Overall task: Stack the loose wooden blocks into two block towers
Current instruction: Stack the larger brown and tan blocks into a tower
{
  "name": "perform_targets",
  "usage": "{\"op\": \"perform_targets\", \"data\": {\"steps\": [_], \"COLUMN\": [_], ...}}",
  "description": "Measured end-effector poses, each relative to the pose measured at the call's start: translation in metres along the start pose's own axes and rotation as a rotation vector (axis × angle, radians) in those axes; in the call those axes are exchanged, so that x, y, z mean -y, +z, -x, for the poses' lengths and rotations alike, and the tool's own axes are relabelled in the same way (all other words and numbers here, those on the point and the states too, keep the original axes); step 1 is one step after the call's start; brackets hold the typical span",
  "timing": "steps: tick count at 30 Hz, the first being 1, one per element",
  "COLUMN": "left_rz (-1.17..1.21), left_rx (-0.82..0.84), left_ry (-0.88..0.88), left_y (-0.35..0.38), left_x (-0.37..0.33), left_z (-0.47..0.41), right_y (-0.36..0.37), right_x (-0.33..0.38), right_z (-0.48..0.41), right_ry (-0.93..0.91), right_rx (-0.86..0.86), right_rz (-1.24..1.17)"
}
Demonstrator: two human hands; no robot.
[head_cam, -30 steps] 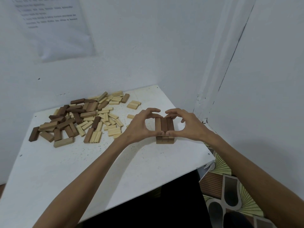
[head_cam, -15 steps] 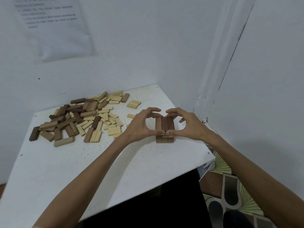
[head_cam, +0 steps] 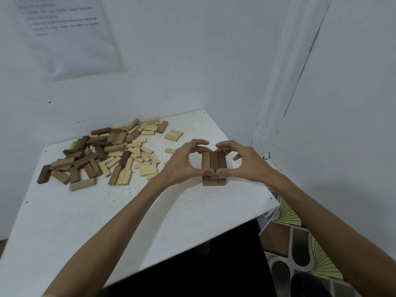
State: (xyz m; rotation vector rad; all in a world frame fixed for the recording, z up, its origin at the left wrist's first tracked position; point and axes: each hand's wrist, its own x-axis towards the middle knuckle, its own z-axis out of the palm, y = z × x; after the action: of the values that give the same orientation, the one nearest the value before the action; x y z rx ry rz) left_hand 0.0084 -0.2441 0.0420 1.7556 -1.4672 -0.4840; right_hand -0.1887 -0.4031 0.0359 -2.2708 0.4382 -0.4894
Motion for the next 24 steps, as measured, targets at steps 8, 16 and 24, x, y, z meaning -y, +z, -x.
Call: {"op": "perform_targets", "data": {"steps": [8, 16, 24], "left_rz": [0.013, 0.049, 0.076], "left_rx": [-0.002, 0.054, 0.087], "left_ry": [-0.005, -0.006, -0.066], "left_y": [0.001, -0.001, 0.0], "left_x": [0.003, 0.004, 0.013], "left_z": [0.0, 0.005, 0.005], "right_y": [0.001, -0.001, 0.001], "right_x": [-0.001, 0.0, -0.003], "right_z": [0.0, 0.004, 0.001], "right_ry": [0.017, 0.049, 0.065], "right_rx": [0.0, 0.076, 0.102], "right_rz": [-0.026, -0.012, -0.004]}}
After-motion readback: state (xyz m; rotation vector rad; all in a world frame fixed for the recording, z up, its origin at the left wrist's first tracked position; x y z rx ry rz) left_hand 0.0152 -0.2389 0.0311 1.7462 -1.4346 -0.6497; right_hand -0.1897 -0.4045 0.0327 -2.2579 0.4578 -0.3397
